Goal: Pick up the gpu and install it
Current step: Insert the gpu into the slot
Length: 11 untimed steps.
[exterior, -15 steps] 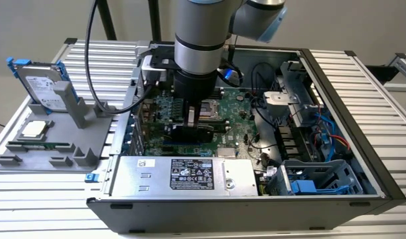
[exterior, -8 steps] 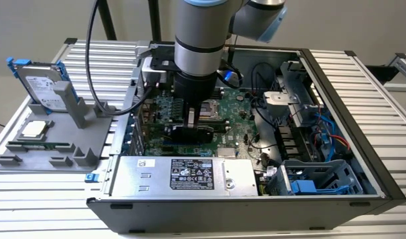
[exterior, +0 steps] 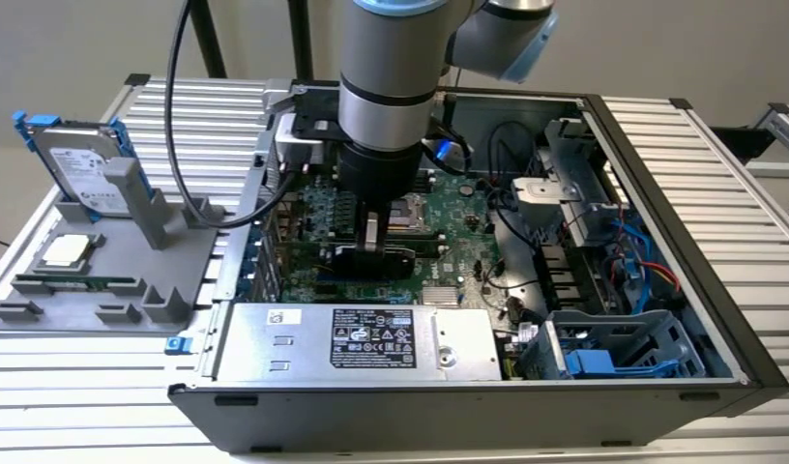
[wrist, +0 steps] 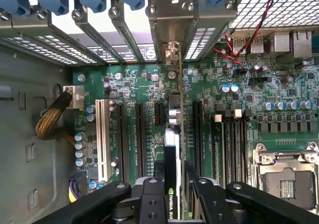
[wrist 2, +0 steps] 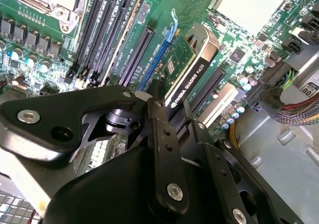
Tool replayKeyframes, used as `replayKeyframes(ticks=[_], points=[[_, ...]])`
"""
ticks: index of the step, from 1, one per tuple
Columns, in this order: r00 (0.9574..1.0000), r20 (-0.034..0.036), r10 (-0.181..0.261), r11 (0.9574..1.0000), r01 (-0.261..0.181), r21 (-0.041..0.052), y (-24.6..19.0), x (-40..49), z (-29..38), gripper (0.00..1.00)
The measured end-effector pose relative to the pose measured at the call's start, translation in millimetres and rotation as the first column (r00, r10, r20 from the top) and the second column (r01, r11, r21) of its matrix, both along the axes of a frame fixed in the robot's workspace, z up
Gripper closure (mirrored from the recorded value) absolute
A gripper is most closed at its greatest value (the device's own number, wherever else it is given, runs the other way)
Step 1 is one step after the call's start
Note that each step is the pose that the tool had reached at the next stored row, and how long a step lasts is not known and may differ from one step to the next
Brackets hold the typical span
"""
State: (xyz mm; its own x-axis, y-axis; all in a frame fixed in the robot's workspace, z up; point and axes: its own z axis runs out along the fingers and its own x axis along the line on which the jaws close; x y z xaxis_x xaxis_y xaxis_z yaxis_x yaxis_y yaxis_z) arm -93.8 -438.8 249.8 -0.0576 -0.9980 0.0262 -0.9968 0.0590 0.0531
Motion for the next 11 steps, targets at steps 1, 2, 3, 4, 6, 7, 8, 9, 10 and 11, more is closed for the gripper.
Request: replayKeyframes(ticks=[1, 2, 3, 4, 6, 7, 8, 9, 10, 11], points=[[1.0, -0.0001, 0.0, 1.0, 0.0, -0.0003, -0.1, 0.0, 0.0, 1.0], [1.0, -0.0002, 0.0, 1.0, 0.0, -0.0005, 0.0, 0.0, 0.1, 1.0], [1.0, -0.0003, 0.0, 1.0, 0.0, -0.0007, 0.3, 0.0, 0.1, 1.0], [1.0, -0.0003, 0.0, 1.0, 0.0, -0.0013, 0.7, 0.0, 0.1, 1.0], [1.0, -0.0003, 0.0, 1.0, 0.0, -0.0026, 2.1, 0.0, 0.2, 1.0], [1.0, -0.0003, 0.0, 1.0, 0.0, -0.0031, 2.8, 0.0, 0.2, 1.0], [1.0, -0.0003, 0.0, 1.0, 0.0, -0.0031, 3.2, 0.1, 0.1, 1.0], [1.0, -0.0002, 0.0, 1.0, 0.0, -0.003, 3.2, 0.1, 0.0, 1.0], [1.0, -0.0001, 0.0, 1.0, 0.0, -0.0031, 3.3, 0.0, 0.0, 1.0], [1.0, 0.0001, 0.0, 1.0, 0.0, -0.0031, 3.5, -0.2, 0.0, 1.0]])
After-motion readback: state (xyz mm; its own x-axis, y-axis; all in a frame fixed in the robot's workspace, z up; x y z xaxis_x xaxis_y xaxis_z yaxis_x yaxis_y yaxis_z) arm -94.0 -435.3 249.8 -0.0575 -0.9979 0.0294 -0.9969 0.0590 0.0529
